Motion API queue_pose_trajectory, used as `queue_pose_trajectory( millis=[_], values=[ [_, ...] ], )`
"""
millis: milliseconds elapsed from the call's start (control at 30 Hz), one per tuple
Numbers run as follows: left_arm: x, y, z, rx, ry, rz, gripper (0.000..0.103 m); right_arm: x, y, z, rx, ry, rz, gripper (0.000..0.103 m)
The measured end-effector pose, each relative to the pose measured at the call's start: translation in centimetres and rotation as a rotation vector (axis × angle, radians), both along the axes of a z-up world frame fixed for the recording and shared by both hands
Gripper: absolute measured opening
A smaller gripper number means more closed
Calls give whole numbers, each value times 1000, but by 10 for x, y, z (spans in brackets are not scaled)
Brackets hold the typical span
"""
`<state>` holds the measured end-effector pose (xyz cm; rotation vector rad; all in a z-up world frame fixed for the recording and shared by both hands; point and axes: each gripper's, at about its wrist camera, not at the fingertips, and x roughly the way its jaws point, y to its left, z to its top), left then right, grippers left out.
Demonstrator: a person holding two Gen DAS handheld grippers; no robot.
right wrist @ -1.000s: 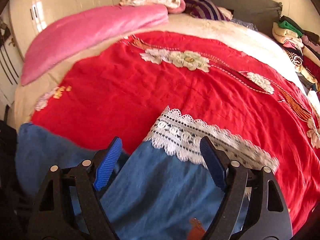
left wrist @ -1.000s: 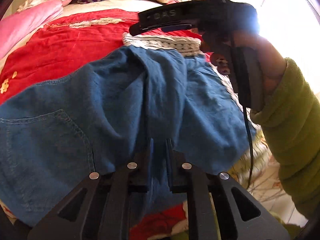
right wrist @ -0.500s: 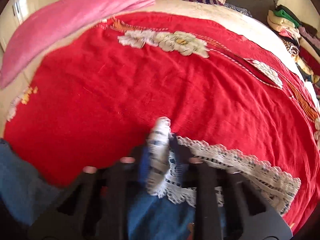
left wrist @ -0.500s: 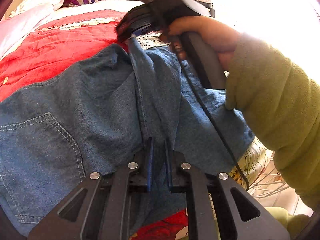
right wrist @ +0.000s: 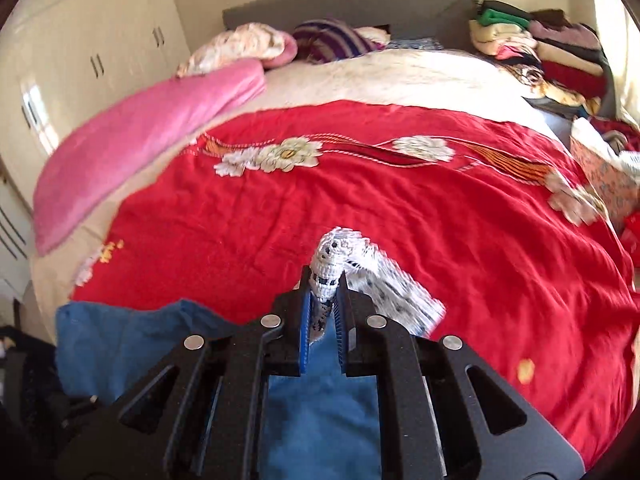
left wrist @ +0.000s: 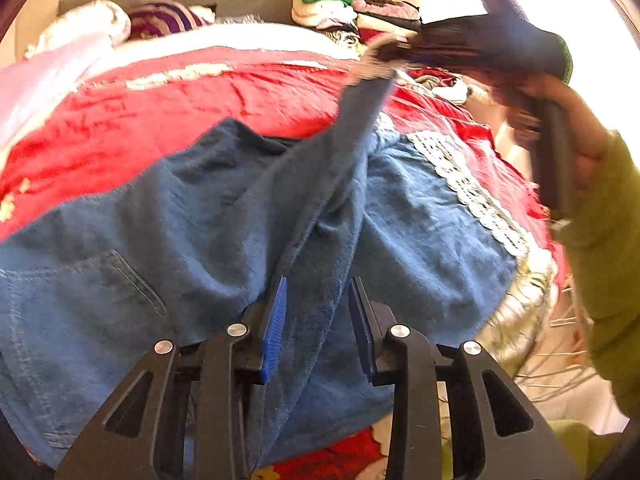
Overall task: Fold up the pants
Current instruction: 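Carry the lace hem with the right gripper over the other leg, then release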
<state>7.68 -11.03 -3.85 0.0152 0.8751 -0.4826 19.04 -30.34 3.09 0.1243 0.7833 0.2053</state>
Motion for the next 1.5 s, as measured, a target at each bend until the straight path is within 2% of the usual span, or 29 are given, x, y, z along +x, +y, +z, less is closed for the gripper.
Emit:
queue_pose_trajectory(
  millis=[233, 300, 367, 433, 533, 667, 700, 767, 833, 933, 1067, 1300, 1400, 1500],
  values=[
    [-5, -8, 9, 57, -103, 15, 32, -52, -27, 9, 36, -22, -33, 6],
    [-9, -10, 13, 77, -131, 26, 36, -66, -32, 9, 47, -25, -43, 6],
    [-19, -12, 19, 80, -160, 30, 45, -79, -39, 8, 60, -27, -52, 6],
    [-27, -16, 22, 101, -185, 17, 48, -92, -45, 5, 70, -28, -67, 6],
    [-31, -23, 17, 154, -192, 7, 48, -104, -56, -1, 86, -14, -88, 6],
    [-27, -31, 5, 194, -151, -22, 48, -115, -66, -14, 122, 19, -103, 6],
    [-27, -32, 1, 205, -141, -27, 45, -118, -69, -17, 130, 26, -110, 6],
    [-23, -33, -6, 217, -109, -39, 1, -121, -72, -22, 142, 35, -115, 6],
    [-22, -30, -6, 202, -96, -47, 1, -123, -76, -24, 153, 42, -123, 6],
    [-29, -22, 7, 197, -131, -60, 1, -132, -79, -24, 161, 49, -120, 6],
    [-39, -8, 23, 138, -121, -84, 1, -154, -79, -29, 169, 73, -96, 6],
    [-44, -4, -1, 152, 8, -125, 2, -171, -75, -75, 157, 197, -103, 6],
    [-45, -9, -8, 174, 21, -138, 2, -175, -78, -86, 161, 220, -113, 6],
    [-45, -8, -8, 171, 25, -142, 5, -180, -77, -84, 135, 220, -110, 8]
  ],
)
